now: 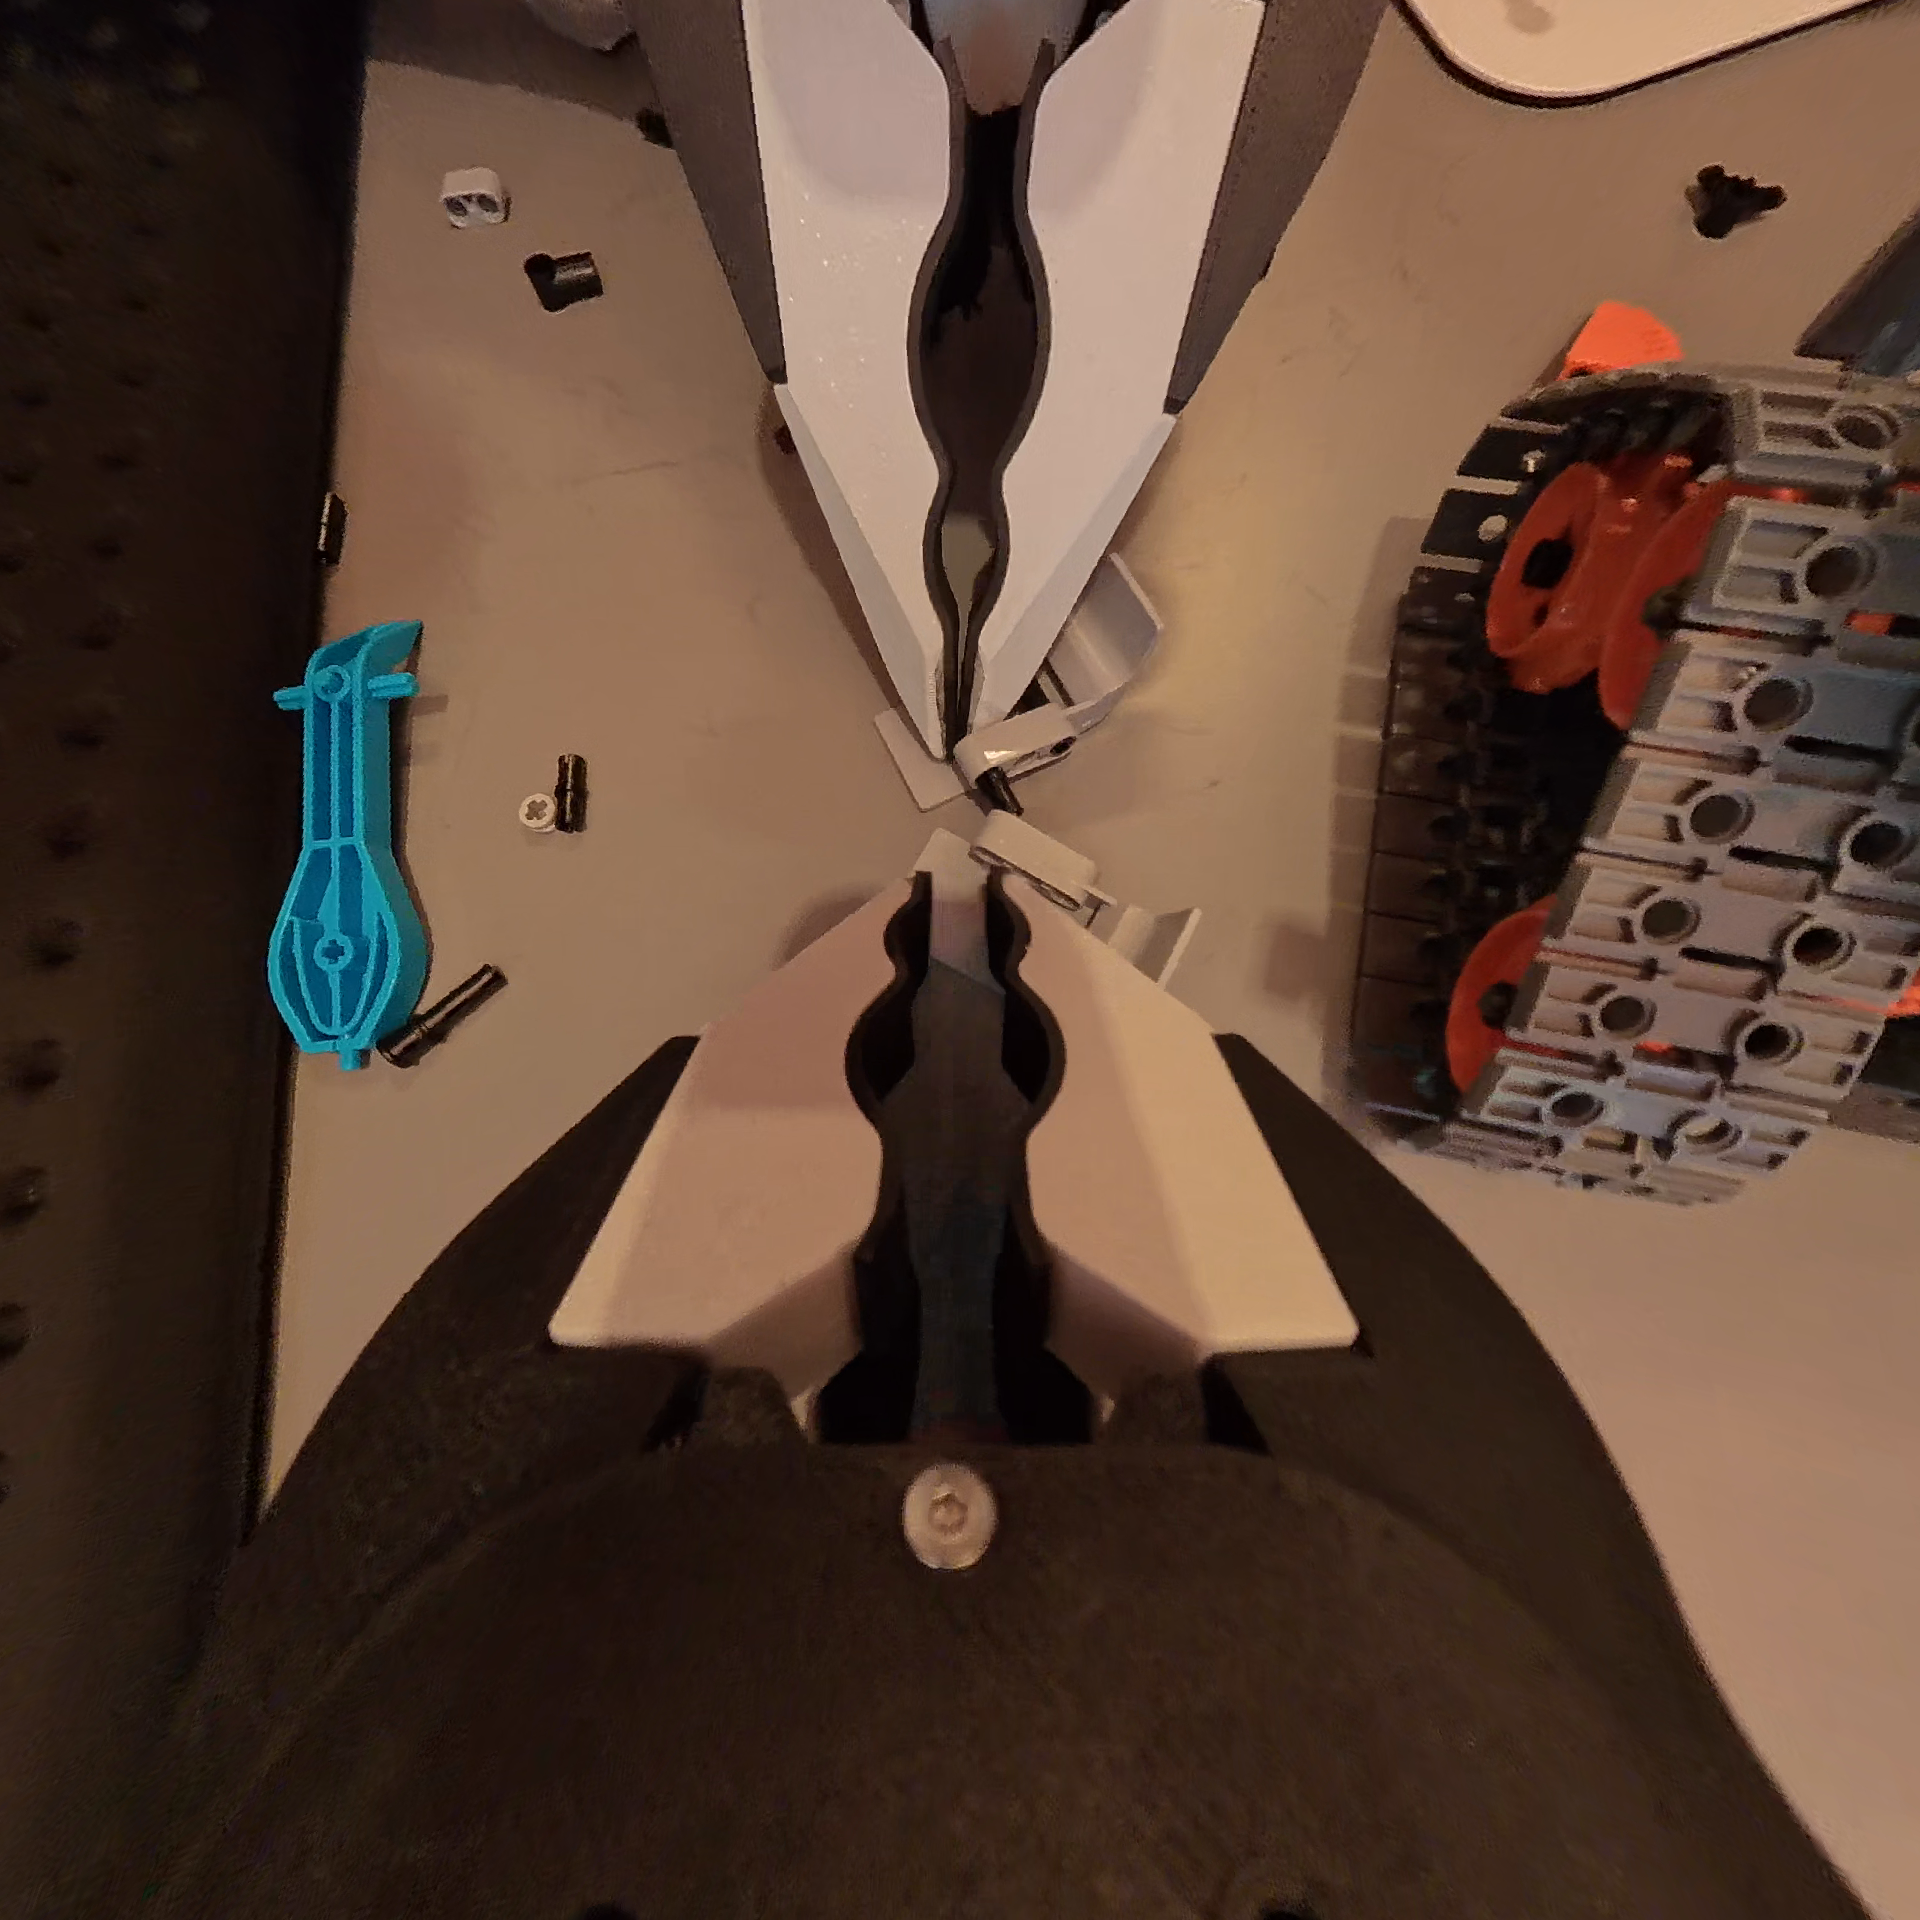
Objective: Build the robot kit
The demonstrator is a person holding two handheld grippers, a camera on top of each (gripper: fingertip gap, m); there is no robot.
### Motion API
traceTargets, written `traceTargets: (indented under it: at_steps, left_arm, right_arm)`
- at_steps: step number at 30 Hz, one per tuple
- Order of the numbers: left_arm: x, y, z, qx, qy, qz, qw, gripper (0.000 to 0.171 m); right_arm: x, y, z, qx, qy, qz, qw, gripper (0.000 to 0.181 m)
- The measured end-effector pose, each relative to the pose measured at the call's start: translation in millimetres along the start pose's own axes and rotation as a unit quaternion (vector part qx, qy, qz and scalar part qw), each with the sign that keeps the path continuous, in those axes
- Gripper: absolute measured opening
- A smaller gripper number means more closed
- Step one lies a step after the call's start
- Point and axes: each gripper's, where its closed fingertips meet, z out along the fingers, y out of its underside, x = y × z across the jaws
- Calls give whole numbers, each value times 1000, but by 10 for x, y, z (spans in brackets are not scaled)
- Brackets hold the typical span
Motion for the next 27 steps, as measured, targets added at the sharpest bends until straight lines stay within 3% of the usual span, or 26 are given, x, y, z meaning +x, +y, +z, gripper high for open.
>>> traceTargets:
  at_steps: [10,18,27]
  left_arm:
    - [-10,-12,17,-17,-11,23,1000,0]
    - [77,-8,17,-46,18,61,997,0]
    - [38,50,-327,4,-102,-58,993,18]
  right_arm:
    - [110,56,-55,1,57,35,998,3]
    - [76,62,-60,-18,8,-35,999,3]
    - [118,96,-156,-3,64,37,997,11]
